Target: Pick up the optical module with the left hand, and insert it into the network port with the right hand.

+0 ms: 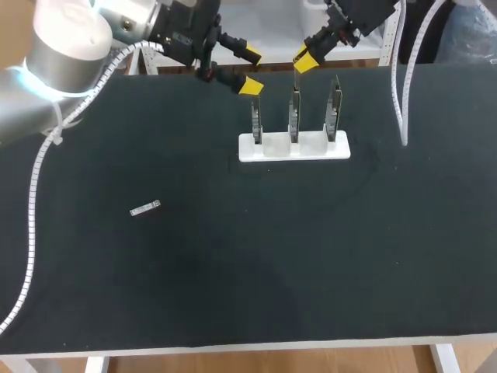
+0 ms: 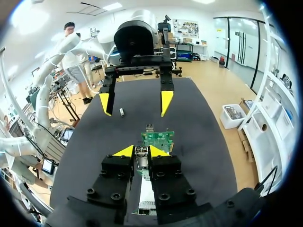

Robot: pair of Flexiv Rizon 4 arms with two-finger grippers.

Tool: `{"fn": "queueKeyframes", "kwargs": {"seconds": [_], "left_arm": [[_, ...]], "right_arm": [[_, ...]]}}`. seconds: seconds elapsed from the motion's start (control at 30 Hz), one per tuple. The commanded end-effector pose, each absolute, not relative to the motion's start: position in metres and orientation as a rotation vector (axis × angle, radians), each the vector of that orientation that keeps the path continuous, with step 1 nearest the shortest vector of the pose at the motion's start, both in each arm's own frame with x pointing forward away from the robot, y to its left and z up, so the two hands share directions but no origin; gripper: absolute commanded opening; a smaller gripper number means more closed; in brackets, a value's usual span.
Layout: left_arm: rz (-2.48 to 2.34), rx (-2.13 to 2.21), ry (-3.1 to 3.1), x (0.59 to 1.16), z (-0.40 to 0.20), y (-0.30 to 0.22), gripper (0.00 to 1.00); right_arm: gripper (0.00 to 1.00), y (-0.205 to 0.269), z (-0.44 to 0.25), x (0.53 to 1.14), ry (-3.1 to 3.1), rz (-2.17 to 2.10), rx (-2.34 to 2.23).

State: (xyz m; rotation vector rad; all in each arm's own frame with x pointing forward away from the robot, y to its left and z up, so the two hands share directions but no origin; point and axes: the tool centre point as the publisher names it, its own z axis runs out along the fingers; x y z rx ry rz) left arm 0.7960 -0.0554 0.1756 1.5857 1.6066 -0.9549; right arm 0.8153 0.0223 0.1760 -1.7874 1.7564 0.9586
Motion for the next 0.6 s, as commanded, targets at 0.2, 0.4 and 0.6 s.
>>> {"fn": "queueKeyframes", "kwargs": {"seconds": [0.2,0.4,0.6], "left_arm": [[-0.956,1.589,1.606,0.7969,0.1754,-0.0553,1.00],[-0.956,1.589,1.606,0.7969,0.1754,-0.0553,1.00],[-0.956,1.589,1.606,0.7969,0.1754,-0.0553,1.00]], "right_arm": [[0.00,0.0238,0.1752,0.8289,1.742,1.028,-1.844],[0.00,0.0256,0.1744,0.8295,1.739,1.034,-1.848],[0.00,0.0274,0.1728,0.8301,1.737,1.043,-1.847]]}}
